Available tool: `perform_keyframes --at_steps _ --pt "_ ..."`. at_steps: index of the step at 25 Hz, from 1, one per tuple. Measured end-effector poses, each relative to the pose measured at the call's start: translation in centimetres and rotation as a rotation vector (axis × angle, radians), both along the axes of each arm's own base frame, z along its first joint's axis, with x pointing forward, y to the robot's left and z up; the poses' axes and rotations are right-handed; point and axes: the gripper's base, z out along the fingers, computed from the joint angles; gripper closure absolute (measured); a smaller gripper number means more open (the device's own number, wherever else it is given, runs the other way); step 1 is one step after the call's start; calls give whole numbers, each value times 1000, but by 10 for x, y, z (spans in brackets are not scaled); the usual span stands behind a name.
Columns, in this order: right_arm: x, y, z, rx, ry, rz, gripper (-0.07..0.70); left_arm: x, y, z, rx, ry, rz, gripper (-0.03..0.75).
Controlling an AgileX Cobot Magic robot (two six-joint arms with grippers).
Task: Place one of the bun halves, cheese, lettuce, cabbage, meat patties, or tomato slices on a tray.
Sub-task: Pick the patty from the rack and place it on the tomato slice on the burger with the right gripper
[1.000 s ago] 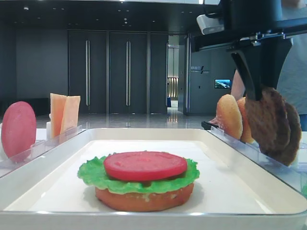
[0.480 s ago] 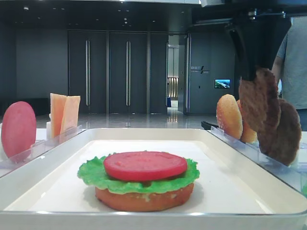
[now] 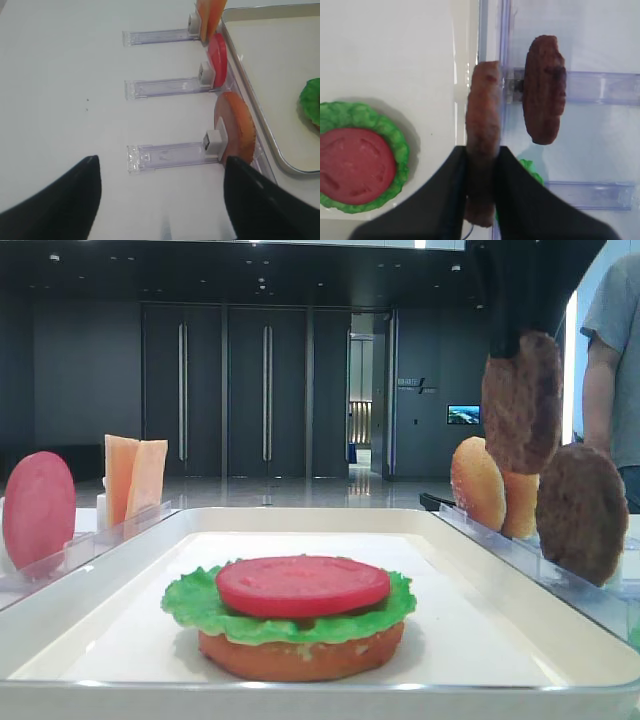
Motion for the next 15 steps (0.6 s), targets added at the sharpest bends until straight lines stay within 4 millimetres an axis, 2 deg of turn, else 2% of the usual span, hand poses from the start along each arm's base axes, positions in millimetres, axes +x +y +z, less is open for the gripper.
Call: perform_keyframes --at_steps 7,15 --pt "-18 5 24 84 -29 36 503 0 0 0 0 0 0 137" --pt "-32 17 31 194 20 83 503 0 0 0 -1 0 -1 137"
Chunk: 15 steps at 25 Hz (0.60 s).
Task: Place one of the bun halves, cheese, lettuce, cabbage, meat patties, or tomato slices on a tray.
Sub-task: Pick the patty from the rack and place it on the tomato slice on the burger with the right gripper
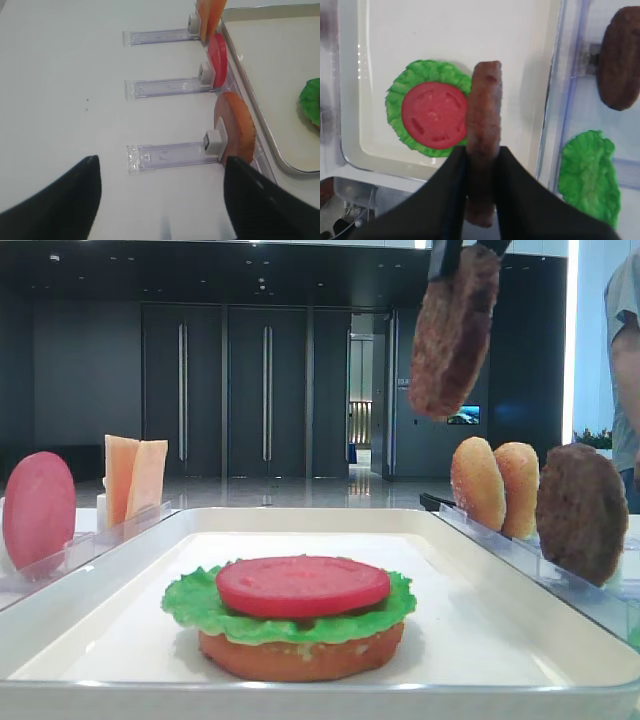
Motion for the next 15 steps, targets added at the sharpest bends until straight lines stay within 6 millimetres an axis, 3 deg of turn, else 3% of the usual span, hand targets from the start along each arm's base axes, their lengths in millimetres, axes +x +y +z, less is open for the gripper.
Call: perform_keyframes --at_steps 11,15 --pt "-19 30 2 87 -14 94 503 0 0 0 -2 0 -1 137" --pt "-24 37 -12 175 5 124 503 0 0 0 -2 0 -1 137"
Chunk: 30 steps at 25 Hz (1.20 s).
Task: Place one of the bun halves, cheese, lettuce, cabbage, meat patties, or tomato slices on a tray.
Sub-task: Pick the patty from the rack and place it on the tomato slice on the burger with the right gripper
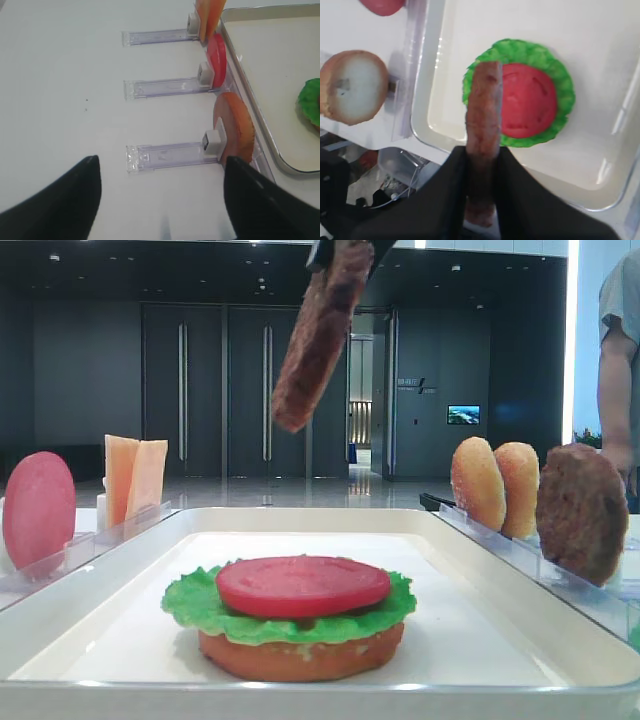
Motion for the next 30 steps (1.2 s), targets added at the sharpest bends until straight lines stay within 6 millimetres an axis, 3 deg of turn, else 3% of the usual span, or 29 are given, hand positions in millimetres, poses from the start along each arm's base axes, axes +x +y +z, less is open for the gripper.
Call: perform_keyframes --at_steps 5,11,18,23,30 --pt "-7 5 -24 87 42 31 503 0 0 0 0 0 0 137" --pt "-9 4 -37 146 35 65 503 0 0 0 -1 0 0 137" --pt "2 -10 -46 329 69 65 503 0 0 0 -1 0 0 137" --pt "9 -23 -52 349 53 62 503 0 0 0 -1 0 0 137" --pt "13 -23 -53 382 -5 79 503 0 -1 0 -7 0 -4 137"
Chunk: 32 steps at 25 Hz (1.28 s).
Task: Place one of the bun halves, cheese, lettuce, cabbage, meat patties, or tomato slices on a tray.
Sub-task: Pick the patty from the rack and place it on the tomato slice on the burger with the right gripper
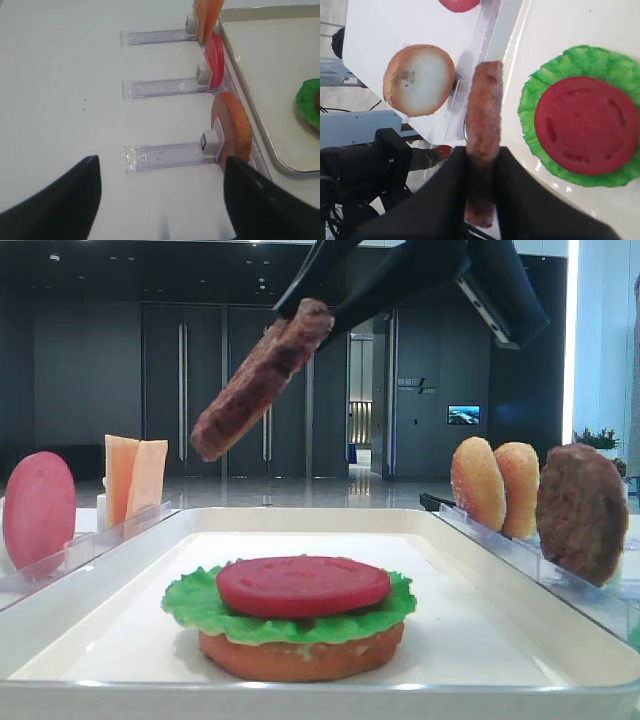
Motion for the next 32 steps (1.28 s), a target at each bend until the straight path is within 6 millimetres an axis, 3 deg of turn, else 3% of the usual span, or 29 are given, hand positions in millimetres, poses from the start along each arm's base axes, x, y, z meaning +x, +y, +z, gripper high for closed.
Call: perform_keyframes --at_steps 7,14,32 --pt "-7 -3 -17 22 22 -21 503 0 0 0 -1 0 0 137" --pt "-1 -4 -21 8 -7 -69 503 0 0 0 -1 0 0 137" --pt "7 2 -54 -36 73 -62 503 0 0 0 -3 0 -2 137"
